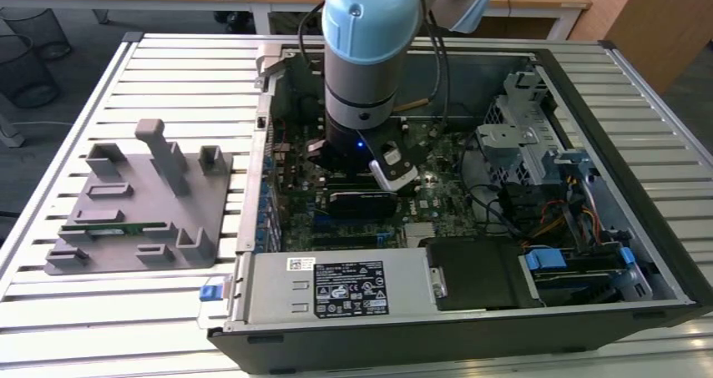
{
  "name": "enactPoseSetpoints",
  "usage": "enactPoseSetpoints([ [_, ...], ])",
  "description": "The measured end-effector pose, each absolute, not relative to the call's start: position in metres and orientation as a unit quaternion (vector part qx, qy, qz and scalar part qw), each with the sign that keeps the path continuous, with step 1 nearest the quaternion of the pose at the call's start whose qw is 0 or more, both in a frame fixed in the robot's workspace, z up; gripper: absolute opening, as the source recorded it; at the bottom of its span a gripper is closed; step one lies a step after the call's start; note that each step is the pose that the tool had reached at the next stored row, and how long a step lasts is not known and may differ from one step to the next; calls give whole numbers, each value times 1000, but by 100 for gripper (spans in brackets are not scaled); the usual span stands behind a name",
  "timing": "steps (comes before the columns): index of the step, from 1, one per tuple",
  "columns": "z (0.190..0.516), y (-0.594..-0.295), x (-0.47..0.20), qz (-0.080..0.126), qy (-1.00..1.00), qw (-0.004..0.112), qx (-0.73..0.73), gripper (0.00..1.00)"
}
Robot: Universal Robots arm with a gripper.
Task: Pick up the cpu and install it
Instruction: 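Install the second cpu locking lever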
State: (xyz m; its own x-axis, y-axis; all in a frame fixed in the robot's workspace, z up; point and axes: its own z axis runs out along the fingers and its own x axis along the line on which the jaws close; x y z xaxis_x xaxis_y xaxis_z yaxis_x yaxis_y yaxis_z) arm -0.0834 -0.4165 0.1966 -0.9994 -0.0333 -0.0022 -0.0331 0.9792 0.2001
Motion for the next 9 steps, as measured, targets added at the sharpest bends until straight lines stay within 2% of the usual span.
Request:
enactPoseSetpoints([
  [9, 193, -417, -85, -117, -993, 0, 17, 11],
])
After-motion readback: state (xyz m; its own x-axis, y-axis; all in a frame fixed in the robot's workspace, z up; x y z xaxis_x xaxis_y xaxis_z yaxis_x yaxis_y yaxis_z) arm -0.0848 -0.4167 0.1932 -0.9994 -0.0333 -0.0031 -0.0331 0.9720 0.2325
